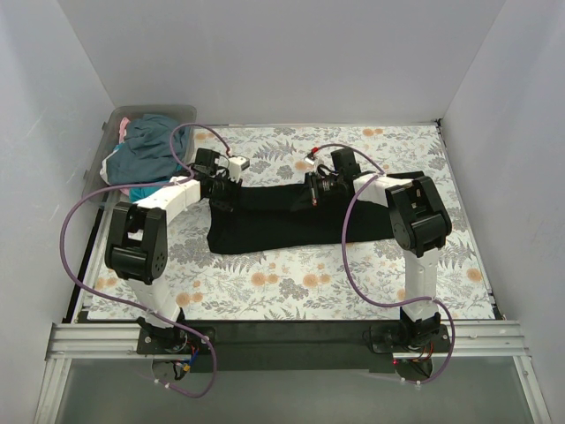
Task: Fold and stack the t-shirts
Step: Fold the tshirt
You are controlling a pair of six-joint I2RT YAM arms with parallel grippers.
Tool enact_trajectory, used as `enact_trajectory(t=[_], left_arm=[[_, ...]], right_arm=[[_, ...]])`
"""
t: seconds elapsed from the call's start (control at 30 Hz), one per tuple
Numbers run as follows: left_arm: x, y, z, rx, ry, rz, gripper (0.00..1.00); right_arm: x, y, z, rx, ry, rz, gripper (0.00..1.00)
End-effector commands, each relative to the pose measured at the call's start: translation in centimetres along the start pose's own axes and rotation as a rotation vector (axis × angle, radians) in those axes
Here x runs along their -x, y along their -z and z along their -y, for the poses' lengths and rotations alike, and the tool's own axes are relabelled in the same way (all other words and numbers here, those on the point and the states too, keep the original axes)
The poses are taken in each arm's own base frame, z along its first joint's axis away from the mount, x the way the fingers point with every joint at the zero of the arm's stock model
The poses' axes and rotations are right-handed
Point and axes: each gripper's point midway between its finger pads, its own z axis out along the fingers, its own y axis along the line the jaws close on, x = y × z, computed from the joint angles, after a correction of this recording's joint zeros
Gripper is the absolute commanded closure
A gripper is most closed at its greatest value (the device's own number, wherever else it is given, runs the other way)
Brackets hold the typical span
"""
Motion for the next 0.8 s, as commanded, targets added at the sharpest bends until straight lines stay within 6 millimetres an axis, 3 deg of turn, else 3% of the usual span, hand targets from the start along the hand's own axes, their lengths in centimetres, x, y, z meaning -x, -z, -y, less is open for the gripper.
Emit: enact_trajectory(t=[0.0, 0.07, 0.27, 0.3, 0.33, 0.37, 0.4, 0.43, 0.53, 0.6, 0.7, 0.77], left_arm=[[-0.3, 1.9, 1.2, -0.017, 0.009, 0.009, 1.00], [-1.3, 1.8, 1.4, -0.021, 0.015, -0.016, 1.00], [-1.7, 2.2, 1.5, -0.018, 0.010, -0.030, 1.00], [-1.6, 2.3, 1.5, -0.023, 0.007, -0.031, 1.00], [-1.6, 2.3, 1.7, -0.030, 0.008, -0.035, 1.00], [-1.9, 2.5, 1.9, -0.037, 0.016, -0.052, 0.99], [-1.8, 2.8, 2.0, -0.044, 0.005, -0.053, 0.92], [-1.6, 3.1, 2.1, -0.041, -0.001, -0.047, 0.86], [-1.6, 4.1, 2.7, -0.060, -0.007, -0.037, 0.63], [-0.9, 4.9, 3.0, -0.058, -0.020, -0.007, 0.54], [0.6, 5.5, 3.0, -0.043, -0.015, 0.033, 0.52], [2.0, 5.6, 3.2, -0.058, -0.011, 0.060, 0.53]], right_arm=[[-1.2, 0.2, -0.4, 0.009, -0.010, -0.041, 0.99], [-1.8, 0.2, -0.4, 0.003, -0.003, -0.054, 0.99], [-3.6, 0.1, -1.0, 0.001, -0.005, -0.096, 0.99], [-3.9, 0.1, -1.0, -0.002, -0.007, -0.108, 0.93], [-4.0, 0.2, -1.0, -0.003, -0.004, -0.113, 0.75], [-4.0, 0.3, -1.2, 0.000, 0.001, -0.120, 0.69], [-4.1, 0.6, -1.5, 0.001, 0.019, -0.132, 0.63], [-3.9, 1.0, -2.0, 0.004, 0.035, -0.134, 0.48], [-3.6, 2.2, -3.4, -0.006, 0.111, -0.144, 0.28], [-2.8, 3.0, -3.9, -0.034, 0.151, -0.133, 0.28], [-1.3, 4.1, -3.4, -0.114, 0.214, -0.109, 0.38], [0.1, 4.2, -3.3, -0.154, 0.238, -0.091, 0.56]])
